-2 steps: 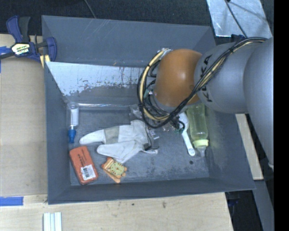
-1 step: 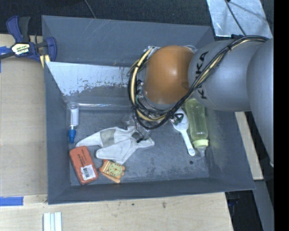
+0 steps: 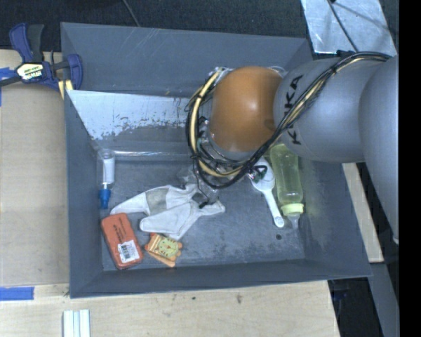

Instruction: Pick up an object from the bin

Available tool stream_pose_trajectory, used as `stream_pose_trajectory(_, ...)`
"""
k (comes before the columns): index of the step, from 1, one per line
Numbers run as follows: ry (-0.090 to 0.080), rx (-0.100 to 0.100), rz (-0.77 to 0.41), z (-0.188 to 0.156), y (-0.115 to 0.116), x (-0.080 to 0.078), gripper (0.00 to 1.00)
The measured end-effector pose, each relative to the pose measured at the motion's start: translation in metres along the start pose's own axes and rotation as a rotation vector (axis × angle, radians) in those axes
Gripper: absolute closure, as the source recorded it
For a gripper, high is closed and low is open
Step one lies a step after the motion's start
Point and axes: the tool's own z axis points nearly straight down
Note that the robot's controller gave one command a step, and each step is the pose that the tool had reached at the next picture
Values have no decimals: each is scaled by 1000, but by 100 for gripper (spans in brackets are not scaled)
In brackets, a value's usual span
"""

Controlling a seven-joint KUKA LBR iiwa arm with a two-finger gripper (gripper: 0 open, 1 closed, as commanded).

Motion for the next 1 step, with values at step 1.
stream_pose_trajectory(1, 0, 1, -44, -183, 26, 37, 100)
